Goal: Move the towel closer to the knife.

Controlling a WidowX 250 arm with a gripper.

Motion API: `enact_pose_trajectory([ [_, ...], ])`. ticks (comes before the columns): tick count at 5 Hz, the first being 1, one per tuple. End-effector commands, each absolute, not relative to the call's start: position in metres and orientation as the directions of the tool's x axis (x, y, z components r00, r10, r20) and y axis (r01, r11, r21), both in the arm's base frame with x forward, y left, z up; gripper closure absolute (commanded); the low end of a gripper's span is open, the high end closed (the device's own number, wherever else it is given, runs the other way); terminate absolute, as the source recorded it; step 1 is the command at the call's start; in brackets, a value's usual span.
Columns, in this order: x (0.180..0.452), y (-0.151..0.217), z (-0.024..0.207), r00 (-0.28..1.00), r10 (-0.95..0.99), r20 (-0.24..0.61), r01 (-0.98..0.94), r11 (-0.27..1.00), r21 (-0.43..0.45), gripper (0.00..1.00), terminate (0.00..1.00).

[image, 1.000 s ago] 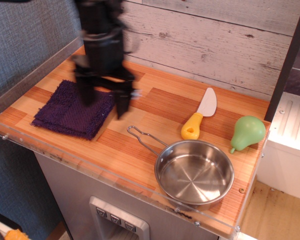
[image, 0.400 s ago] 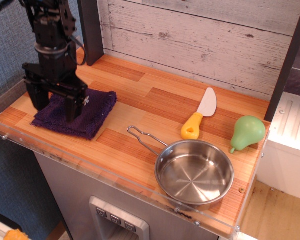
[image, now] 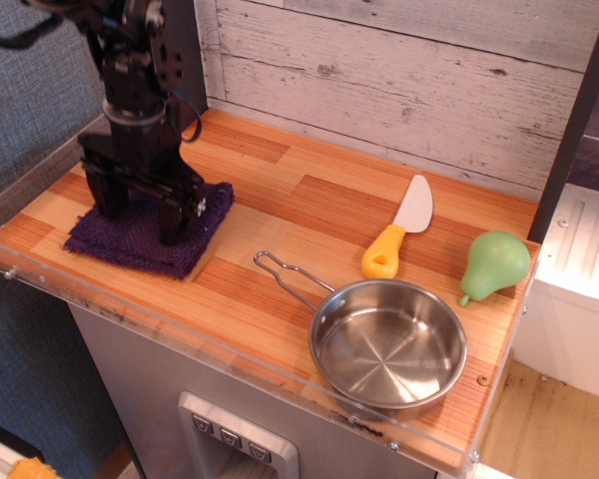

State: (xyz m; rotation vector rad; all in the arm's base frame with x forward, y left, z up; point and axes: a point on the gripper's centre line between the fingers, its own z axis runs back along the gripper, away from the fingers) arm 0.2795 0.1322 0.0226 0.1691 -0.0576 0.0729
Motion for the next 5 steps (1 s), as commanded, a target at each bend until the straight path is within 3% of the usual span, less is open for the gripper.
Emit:
enact_pose_trajectory([
  [1,0.294,0.135,0.002,0.991,0.043,0.123,-0.055,0.994,0.099,0.00,0.00],
  [2,0.321,0.137,-0.015,0.991,-0.008,0.136,0.006,1.000,0.009,0.00,0.00],
  [3,0.362,0.112,-0.020,0.982,-0.101,0.160,0.106,0.994,-0.021,0.00,0.00],
  [5,0.397,0.074,-0.020,0.969,-0.187,0.164,0.192,0.981,-0.014,0.00,0.00],
])
